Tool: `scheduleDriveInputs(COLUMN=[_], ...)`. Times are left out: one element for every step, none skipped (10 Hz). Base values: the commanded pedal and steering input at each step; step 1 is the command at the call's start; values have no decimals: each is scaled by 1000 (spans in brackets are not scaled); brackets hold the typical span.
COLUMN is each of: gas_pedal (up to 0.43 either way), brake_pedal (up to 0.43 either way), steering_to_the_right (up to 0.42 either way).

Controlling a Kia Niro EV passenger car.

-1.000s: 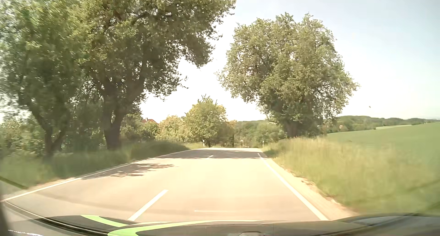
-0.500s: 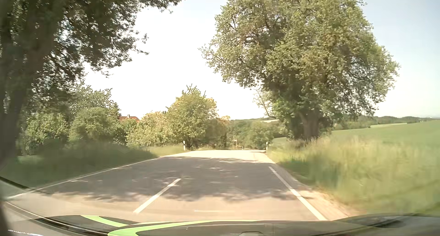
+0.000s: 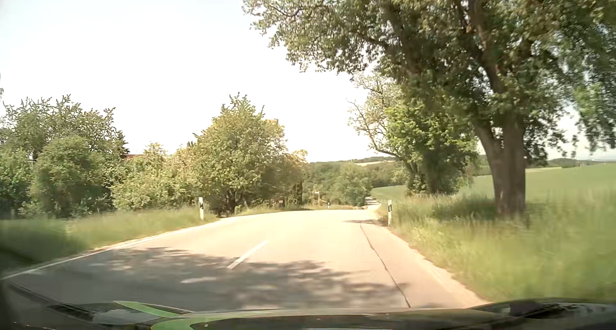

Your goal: Follow the waypoints while adhering to traffic rules and regulations

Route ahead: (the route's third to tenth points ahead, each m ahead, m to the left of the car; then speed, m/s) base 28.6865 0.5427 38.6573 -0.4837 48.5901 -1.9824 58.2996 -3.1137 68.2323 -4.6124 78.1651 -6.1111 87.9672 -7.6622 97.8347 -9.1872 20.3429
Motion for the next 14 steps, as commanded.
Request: scheduleDriveInputs(gas_pedal=[20, 20, 20, 20, 20, 20, 20, 0, 0, 0, 0, 0, 0, 0], brake_pedal=[0, 0, 0, 0, 0, 0, 0, 0, 0, 0, 0, 0, 12, 85], steering_to_the_right=[23, 23, 25, 25, 25, 25, 26, 26, 26, 26, 25, 25, 23, 21])
